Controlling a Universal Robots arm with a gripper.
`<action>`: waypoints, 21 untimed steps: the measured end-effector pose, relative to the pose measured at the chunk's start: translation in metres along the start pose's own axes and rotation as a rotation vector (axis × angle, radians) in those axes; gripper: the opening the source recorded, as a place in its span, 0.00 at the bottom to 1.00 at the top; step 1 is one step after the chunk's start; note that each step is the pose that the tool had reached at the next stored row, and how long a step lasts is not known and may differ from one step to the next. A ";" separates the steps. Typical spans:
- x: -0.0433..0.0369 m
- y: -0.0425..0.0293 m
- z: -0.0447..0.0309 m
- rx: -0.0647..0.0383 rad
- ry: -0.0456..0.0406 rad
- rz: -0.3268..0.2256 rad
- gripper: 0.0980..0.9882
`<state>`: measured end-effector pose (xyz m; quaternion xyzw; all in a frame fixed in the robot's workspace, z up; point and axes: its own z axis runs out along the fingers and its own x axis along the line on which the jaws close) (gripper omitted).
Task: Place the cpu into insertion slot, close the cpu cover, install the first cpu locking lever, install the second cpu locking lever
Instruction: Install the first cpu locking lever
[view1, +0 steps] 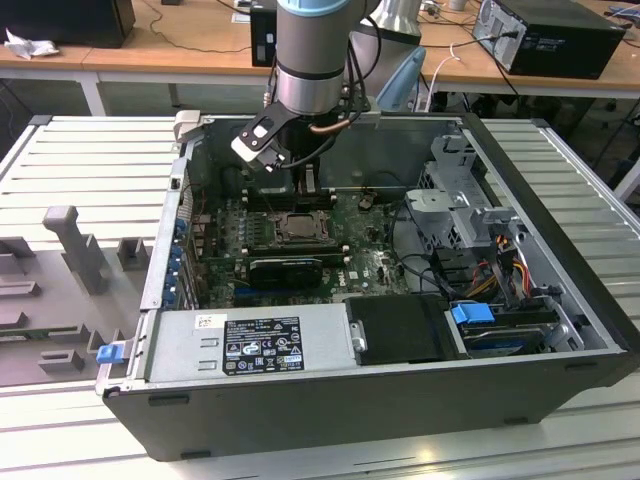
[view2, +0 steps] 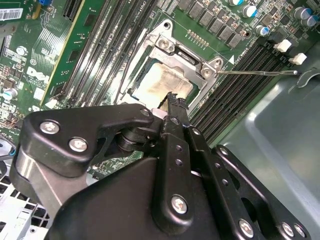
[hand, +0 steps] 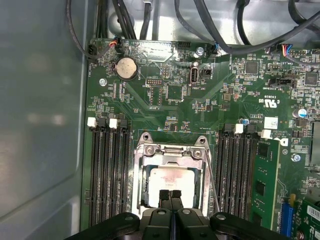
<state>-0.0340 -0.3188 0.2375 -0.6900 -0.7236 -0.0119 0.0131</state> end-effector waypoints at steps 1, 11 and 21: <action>0.0000 0.0000 -0.0002 0.000 -0.0001 0.000 0.01; 0.0005 0.0000 -0.0165 0.000 -0.0003 0.000 0.01; 0.0015 -0.0001 -0.0443 0.000 -0.0005 0.000 0.01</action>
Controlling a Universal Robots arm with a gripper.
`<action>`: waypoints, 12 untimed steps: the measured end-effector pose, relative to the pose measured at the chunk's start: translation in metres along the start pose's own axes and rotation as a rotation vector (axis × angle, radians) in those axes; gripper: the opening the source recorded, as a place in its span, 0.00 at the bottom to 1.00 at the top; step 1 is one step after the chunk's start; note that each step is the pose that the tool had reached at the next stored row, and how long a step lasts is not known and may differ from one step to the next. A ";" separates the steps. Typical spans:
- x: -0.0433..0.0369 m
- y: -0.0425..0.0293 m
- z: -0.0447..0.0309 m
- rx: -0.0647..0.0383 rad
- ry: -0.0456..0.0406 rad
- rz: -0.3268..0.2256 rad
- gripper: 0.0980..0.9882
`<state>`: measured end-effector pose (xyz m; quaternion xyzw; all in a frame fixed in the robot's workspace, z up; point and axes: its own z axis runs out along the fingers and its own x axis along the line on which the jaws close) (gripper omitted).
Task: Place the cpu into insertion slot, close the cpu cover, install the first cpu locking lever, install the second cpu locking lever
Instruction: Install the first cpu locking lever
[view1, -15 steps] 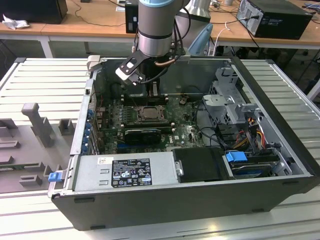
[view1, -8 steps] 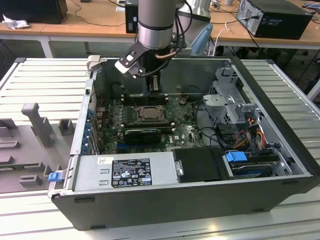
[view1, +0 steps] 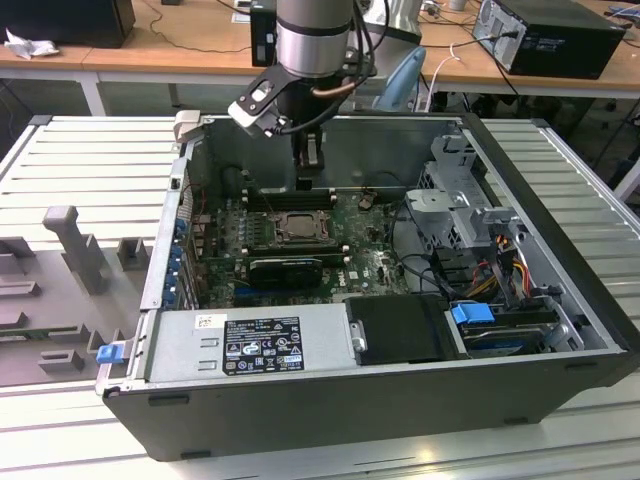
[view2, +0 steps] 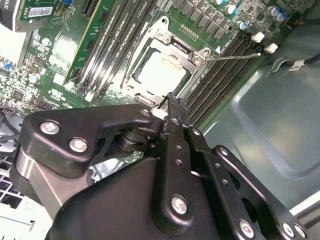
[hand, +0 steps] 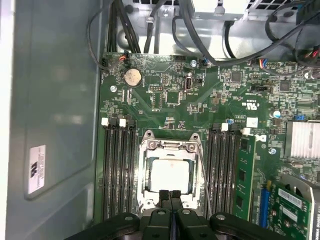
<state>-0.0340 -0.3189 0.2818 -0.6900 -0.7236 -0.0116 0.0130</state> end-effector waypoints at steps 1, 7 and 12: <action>0.0000 0.0000 -0.0001 0.000 0.0001 -0.012 0.01; 0.0000 0.0000 0.0005 0.005 -0.0003 -0.149 0.01; -0.0001 0.0000 0.0011 0.006 -0.0005 -0.245 0.01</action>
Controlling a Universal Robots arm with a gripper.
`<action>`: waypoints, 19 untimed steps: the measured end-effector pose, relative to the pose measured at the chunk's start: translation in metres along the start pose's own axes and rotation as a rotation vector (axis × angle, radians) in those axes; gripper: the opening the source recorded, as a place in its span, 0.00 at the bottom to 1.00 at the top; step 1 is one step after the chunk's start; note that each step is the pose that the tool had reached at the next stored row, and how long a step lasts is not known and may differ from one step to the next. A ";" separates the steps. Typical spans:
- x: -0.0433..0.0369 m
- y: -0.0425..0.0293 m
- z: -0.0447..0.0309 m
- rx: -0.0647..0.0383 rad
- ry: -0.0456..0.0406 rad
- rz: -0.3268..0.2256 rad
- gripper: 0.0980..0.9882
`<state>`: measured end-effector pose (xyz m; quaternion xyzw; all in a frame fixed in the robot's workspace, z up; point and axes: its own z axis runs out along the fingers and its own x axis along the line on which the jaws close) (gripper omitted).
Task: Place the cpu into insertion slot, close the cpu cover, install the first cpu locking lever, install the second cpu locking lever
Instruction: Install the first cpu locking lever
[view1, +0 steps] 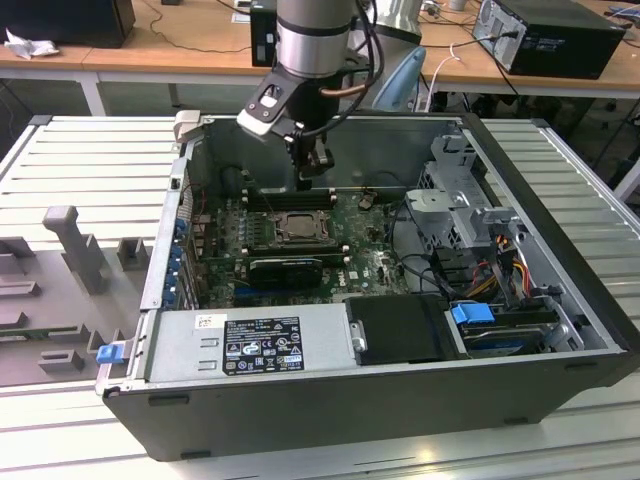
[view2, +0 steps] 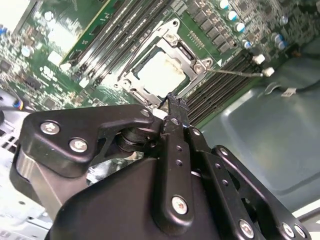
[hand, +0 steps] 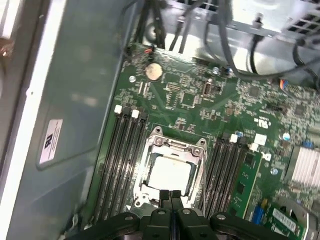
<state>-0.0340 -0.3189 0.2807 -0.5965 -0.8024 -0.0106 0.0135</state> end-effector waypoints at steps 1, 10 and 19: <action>0.0000 0.0000 0.0002 0.001 -0.0002 -0.034 0.01; 0.0000 0.0000 0.0010 0.006 -0.0002 -0.216 0.01; 0.0000 0.0000 0.0013 0.012 0.0002 -0.407 0.01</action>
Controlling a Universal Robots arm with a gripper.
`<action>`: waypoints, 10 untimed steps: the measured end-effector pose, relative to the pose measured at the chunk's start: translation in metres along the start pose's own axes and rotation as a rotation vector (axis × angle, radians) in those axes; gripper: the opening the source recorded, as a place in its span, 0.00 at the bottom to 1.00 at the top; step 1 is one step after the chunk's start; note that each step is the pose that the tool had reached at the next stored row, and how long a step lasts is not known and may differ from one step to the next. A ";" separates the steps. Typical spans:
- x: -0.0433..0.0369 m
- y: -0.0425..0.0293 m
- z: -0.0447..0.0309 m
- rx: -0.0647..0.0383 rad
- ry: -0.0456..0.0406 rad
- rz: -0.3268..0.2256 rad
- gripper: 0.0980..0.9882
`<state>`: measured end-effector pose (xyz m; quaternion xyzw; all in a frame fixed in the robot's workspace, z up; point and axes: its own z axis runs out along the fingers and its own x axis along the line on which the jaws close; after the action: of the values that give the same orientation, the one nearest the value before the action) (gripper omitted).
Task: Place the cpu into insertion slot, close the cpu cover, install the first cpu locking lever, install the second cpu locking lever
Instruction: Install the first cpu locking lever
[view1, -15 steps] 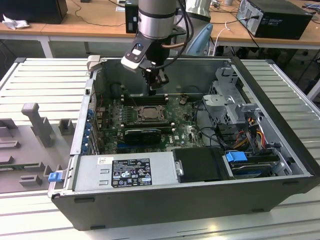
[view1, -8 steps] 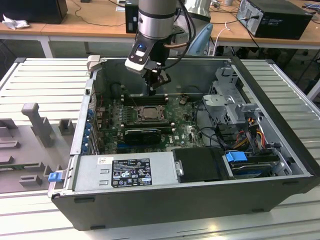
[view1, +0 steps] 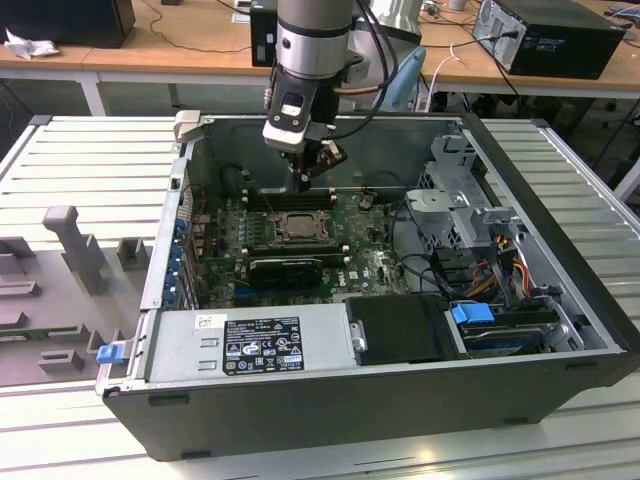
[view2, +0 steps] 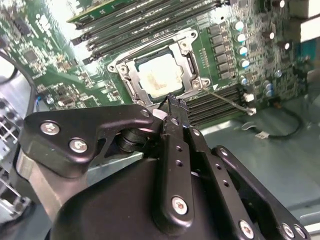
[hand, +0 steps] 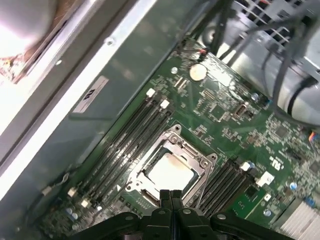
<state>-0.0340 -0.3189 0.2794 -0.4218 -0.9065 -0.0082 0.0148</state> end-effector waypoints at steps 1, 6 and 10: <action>0.0000 0.0000 0.0000 0.001 0.0000 -0.017 0.01; -0.0001 0.0000 0.0000 0.002 -0.0002 -0.068 0.01; -0.0001 -0.0001 0.0000 0.005 0.0000 -0.157 0.01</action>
<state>-0.0340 -0.3190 0.2793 -0.3495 -0.9368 -0.0072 0.0151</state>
